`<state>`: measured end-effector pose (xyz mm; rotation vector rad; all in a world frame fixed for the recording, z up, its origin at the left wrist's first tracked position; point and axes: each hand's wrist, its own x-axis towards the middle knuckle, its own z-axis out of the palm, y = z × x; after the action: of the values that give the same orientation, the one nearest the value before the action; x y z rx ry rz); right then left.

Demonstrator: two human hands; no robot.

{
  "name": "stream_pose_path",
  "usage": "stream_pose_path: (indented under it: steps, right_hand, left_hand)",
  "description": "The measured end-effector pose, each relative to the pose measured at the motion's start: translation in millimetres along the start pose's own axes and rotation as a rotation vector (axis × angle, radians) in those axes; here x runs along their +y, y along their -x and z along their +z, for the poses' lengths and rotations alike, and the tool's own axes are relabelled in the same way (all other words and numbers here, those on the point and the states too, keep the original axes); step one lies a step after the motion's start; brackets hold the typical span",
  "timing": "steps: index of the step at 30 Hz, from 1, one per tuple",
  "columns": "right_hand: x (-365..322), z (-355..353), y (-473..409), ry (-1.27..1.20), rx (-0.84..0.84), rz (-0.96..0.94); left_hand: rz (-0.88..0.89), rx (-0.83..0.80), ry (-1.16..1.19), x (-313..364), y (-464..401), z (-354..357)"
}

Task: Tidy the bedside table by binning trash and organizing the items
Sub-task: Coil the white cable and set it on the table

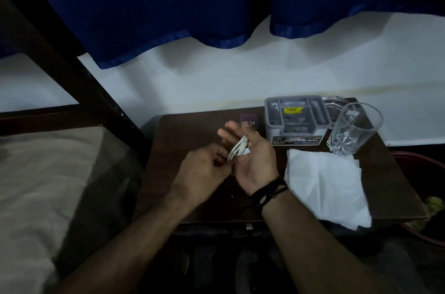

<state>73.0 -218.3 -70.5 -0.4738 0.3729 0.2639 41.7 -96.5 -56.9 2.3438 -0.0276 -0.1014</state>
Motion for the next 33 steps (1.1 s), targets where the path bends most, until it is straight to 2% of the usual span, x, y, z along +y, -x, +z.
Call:
stream_pose_path:
  steps: [5, 8, 11, 13, 16, 20, 26, 29, 33]
  right_hand:
    - [4.2, 5.4, 3.6, 0.05, -0.045, -0.022]
    - [8.3, 6.0, 4.7, 0.168, -0.015, -0.059]
    - [11.9, 3.7, 3.4, 0.301, 0.017, -0.126]
    - [15.5, 5.3, 4.2, 0.4, 0.026, -0.18]
    - [23.3, 11.7, 7.5, 0.55, 0.043, -0.259]
    - [28.5, 17.6, 8.5, 0.769, 0.026, -0.346]
    - [23.6, 19.3, 5.3, 0.882, -0.039, -0.284]
    - [18.6, 21.3, 7.8, 0.811, -0.02, -0.249]
    - [-0.1, 13.7, 4.6, 0.348, 0.071, -0.09]
  left_hand:
    - [0.003, 0.007, -0.082, -0.1, -1.0, 0.5]
    - [-0.052, 0.03, -0.152, -0.4, 3.5, 11.5]
    - [-0.167, -0.022, -0.168, -2.3, 5.2, 16.7]
    - [-0.189, -0.088, -0.098, -0.8, 5.3, 13.5]
    - [-0.172, -0.151, -0.05, 3.4, 6.5, 9.7]
    - [-0.093, -0.106, -0.08, 7.3, 9.3, 8.7]
    - [-0.033, -0.053, -0.072, 7.0, 12.9, 11.3]
    - [-0.045, 0.005, 0.005, 3.8, 13.6, 19.4]
    - [-0.146, 0.059, 0.275, -9.3, 18.7, 33.5]
